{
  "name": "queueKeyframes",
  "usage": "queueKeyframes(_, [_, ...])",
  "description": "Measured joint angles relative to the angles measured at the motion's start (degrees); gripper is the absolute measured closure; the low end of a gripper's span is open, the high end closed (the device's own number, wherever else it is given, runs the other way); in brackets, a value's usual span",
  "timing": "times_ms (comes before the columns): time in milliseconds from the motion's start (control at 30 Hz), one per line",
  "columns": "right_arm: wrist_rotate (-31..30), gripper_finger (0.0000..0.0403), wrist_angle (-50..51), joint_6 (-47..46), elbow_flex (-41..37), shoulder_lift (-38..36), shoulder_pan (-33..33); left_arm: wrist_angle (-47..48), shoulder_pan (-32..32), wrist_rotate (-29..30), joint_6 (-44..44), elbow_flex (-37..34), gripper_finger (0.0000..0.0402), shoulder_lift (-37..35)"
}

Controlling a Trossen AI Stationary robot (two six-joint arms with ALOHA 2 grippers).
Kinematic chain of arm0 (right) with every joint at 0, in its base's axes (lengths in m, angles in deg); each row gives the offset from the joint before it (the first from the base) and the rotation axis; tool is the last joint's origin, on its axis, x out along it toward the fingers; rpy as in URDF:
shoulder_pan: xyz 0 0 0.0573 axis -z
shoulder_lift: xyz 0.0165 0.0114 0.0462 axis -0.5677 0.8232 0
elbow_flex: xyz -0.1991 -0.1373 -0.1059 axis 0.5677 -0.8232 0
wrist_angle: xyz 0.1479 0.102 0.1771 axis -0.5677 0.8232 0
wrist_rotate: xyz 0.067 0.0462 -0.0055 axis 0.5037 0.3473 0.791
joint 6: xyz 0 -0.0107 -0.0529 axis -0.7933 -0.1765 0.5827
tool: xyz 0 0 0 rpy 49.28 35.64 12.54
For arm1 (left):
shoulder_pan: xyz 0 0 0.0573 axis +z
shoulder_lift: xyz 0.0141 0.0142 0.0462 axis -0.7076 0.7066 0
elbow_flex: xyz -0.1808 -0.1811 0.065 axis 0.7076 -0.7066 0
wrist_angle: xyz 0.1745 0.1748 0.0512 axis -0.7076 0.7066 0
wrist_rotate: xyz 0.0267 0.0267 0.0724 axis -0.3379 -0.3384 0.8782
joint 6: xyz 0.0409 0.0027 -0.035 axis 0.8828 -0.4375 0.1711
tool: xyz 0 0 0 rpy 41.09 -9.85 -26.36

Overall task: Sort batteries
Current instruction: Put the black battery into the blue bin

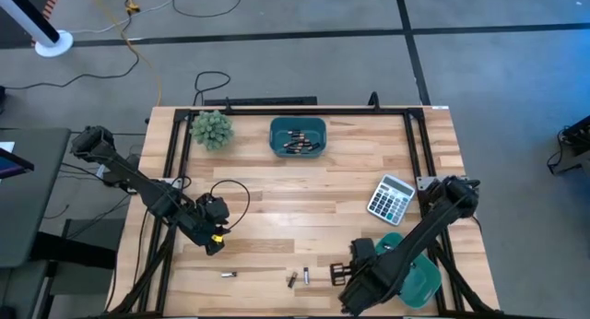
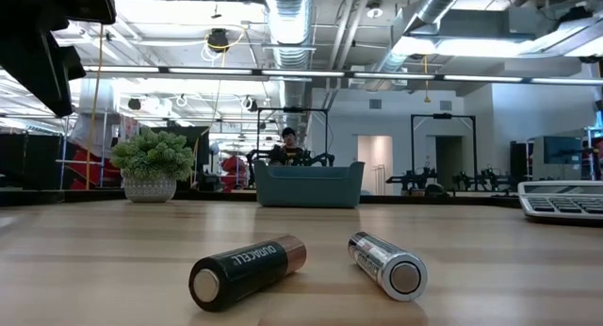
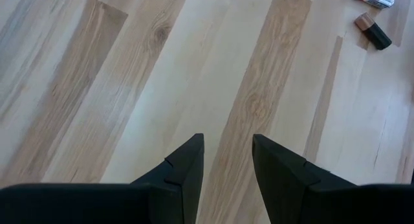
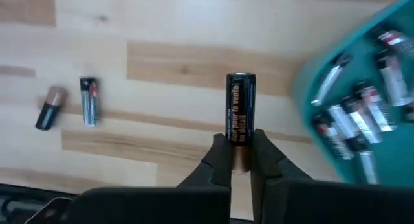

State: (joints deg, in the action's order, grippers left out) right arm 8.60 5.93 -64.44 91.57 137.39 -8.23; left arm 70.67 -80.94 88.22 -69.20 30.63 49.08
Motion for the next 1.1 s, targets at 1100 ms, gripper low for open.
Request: queueKeyframes(1100, [6.6,0.0388,-22.1,91.8,0.1,-9.9,62.1,-1.0,25.8,-3.8,25.2,0.0,0.0276,-5.7])
